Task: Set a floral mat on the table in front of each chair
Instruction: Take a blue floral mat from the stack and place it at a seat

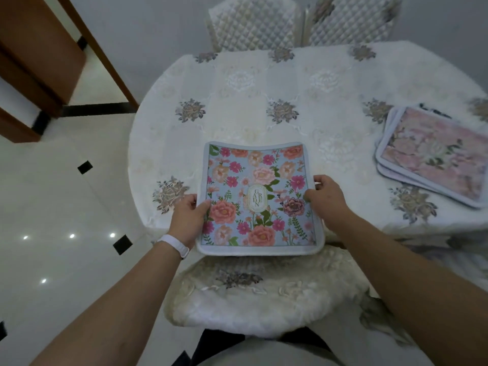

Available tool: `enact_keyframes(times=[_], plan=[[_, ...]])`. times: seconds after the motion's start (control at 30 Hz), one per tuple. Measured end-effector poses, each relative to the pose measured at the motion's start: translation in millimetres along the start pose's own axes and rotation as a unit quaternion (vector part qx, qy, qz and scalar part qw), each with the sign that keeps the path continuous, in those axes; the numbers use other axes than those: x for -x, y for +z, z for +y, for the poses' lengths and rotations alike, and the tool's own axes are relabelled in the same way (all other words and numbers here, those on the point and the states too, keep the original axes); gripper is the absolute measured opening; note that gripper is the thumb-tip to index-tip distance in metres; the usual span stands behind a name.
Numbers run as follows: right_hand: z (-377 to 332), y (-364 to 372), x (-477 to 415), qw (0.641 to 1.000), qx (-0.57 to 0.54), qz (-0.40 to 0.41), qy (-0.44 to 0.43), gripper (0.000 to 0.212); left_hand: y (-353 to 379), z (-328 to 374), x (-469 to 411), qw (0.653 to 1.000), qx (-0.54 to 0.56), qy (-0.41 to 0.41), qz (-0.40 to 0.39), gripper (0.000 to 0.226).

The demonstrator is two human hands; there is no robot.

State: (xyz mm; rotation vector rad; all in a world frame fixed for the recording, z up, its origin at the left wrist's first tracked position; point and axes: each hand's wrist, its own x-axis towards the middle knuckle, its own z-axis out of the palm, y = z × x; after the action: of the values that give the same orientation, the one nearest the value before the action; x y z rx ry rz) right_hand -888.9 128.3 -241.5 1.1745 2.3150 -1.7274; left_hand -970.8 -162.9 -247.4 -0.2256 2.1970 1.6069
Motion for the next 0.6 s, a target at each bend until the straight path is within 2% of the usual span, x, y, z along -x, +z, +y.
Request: enact_keyframes(times=[0.3, 0.6], plan=[[9, 19, -38, 0.999, 0.025, 0.038, 0.027, 0.025, 18, -17, -58, 0.998, -0.033, -0.034, -0.029, 0.016], [25, 33, -73, 0.996, 0.064, 0.049, 0.041, 0.021, 28, -36, -94, 0.993, -0.112, -0.031, -0.036, 0.017]])
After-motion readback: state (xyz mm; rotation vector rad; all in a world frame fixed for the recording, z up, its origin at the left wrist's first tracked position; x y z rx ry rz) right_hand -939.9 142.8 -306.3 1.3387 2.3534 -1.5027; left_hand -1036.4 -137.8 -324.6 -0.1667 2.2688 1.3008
